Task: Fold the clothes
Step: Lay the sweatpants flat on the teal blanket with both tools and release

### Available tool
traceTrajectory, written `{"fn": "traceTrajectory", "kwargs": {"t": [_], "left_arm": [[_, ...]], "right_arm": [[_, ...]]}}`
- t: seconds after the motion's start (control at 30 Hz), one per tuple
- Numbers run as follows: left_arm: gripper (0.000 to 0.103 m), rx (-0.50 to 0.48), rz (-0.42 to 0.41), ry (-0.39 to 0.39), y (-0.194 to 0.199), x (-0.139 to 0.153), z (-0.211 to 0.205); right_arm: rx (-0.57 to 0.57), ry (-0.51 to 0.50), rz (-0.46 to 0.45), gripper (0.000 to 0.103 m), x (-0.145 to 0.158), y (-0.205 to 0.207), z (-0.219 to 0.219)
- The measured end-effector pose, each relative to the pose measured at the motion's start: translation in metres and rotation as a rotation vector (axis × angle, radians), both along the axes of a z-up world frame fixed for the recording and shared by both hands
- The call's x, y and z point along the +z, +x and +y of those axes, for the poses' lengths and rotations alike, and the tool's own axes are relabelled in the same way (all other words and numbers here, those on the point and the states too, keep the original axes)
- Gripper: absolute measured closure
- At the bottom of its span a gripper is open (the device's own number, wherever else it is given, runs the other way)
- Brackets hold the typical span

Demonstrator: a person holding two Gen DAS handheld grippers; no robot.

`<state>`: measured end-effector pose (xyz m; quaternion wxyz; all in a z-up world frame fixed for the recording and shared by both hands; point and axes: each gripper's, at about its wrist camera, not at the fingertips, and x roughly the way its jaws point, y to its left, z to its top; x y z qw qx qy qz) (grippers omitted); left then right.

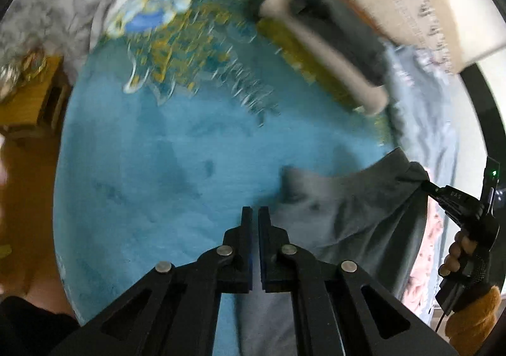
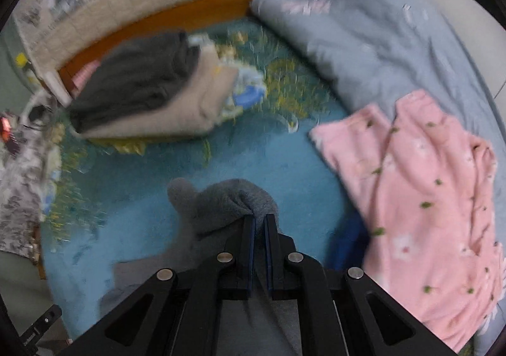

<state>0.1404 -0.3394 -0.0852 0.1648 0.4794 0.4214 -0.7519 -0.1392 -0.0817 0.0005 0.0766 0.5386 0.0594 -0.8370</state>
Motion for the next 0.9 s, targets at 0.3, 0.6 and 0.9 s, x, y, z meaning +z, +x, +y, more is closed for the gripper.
{"fn": "traceTrajectory", "kwargs": {"t": [0.3, 0.6, 0.9], "left_arm": [[0.058, -0.066, 0.061, 0.217, -0.03, -0.046, -0.005], [0.05, -0.188, 0.021, 0.281, -0.078, -0.063, 0.009], [0.094, -0.173, 0.041, 0.19, -0.083, -0.052, 0.016]], "right_arm": [[-0.077, 0.023, -0.089, 0.097, -0.059, -0.018, 0.015], [-0.051, -0.019, -0.094, 0.097, -0.06, -0.02, 0.023], [-0.019, -0.003, -0.121, 0.097, -0.064, -0.022, 0.017]]}}
